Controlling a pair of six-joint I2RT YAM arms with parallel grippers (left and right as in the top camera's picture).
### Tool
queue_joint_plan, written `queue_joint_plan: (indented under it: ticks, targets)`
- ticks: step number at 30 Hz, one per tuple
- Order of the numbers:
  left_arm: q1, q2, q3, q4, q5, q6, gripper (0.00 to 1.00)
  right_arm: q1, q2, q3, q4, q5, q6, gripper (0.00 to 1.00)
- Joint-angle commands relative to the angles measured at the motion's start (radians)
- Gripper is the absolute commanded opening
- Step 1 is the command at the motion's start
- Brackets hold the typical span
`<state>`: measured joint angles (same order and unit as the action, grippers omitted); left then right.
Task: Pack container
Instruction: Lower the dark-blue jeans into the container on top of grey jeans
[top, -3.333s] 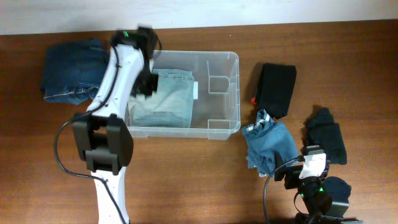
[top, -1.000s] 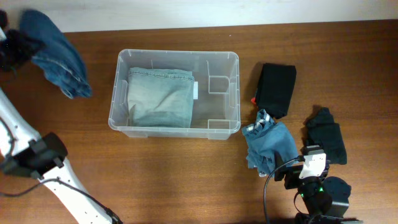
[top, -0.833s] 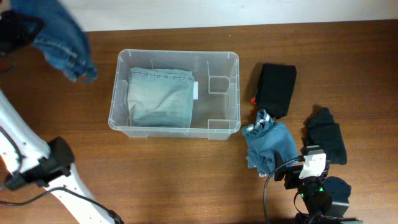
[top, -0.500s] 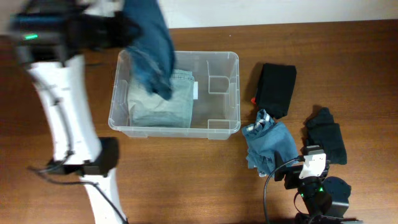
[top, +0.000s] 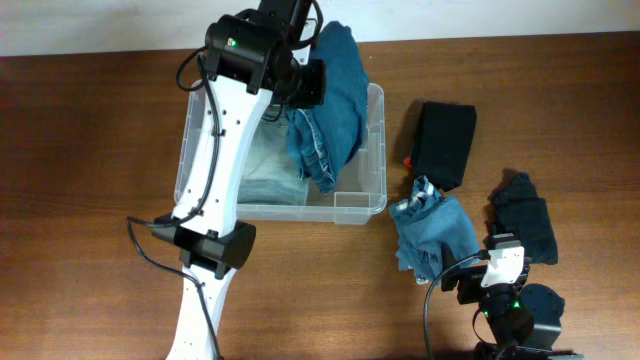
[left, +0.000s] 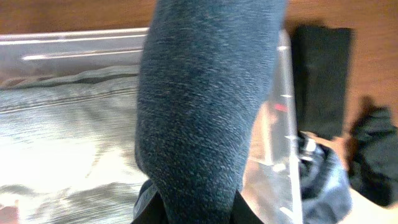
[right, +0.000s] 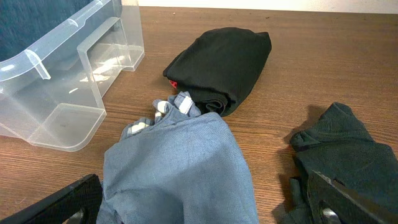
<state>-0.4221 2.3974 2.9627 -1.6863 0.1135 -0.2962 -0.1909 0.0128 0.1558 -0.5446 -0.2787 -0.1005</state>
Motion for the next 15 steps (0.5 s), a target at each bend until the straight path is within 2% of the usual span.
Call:
queue_joint_plan:
  ticks: [1, 5, 8, 12, 15]
  targets:
    - [0.035, -0.017, -0.099, -0.002, -0.076, -0.037, 0.0, -0.005, -0.006, -0.005, 0.0, -0.002, 0.008, 0.98]
    - [0.053, -0.019, -0.224, -0.002, -0.084, -0.051, 0.01, -0.005, -0.006, -0.005, 0.0, -0.002, 0.009, 0.98]
    - [0.066, -0.044, -0.242, -0.002, -0.128, -0.05, 0.01, -0.005, -0.006, -0.005, 0.0, -0.002, 0.008, 0.98]
    - [0.067, -0.198, -0.247, -0.002, -0.266, -0.047, 0.01, -0.005, -0.006, -0.005, 0.0, -0.002, 0.008, 0.98]
    - [0.069, -0.29, -0.279, -0.002, -0.269, -0.063, 0.01, -0.005, -0.006, -0.005, 0.0, -0.002, 0.008, 0.98]
